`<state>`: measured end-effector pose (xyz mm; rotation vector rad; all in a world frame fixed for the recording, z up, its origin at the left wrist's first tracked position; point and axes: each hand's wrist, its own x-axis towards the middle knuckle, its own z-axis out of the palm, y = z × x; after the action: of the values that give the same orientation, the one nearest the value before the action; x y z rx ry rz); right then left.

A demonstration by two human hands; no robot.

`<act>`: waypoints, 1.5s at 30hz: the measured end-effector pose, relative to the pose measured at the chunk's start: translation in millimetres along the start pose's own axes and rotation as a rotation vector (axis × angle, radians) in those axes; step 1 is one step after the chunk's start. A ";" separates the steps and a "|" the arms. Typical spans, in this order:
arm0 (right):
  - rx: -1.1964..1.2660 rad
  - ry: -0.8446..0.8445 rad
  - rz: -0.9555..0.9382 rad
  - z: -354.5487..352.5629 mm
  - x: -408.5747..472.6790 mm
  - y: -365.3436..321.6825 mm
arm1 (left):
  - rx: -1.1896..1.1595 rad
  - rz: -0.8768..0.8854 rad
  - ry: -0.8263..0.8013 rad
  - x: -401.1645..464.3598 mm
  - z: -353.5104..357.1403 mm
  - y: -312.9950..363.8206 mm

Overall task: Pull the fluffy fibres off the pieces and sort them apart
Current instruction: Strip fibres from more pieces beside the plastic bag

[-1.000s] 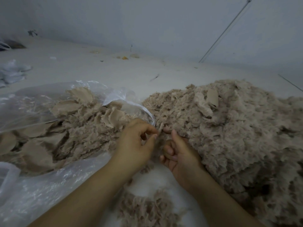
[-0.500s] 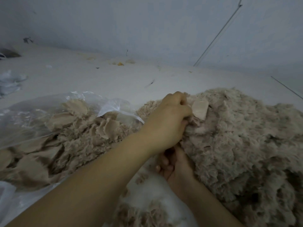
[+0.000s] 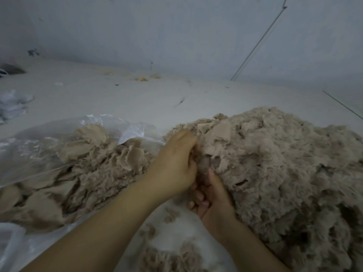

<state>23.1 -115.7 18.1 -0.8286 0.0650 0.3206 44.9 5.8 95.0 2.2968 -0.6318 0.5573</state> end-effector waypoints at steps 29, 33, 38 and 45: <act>-0.026 -0.108 -0.057 1.2 -0.5 -7.7 | 0.067 -0.170 -0.071 -65.9 7.9 -30.9; -0.231 -0.142 -0.099 -3.7 0.8 -3.4 | -0.150 -0.431 0.022 -61.5 9.2 -25.7; -0.381 0.000 -0.100 -0.4 3.3 2.0 | -0.671 -0.664 0.010 -58.5 10.2 -16.5; -0.390 0.041 -0.096 0.8 1.8 0.4 | -0.806 -0.646 0.080 -66.4 4.7 -12.1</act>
<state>24.6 -114.4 18.0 -1.2210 -0.0004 0.2281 0.4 29.1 49.7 1.5577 -0.0172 0.0464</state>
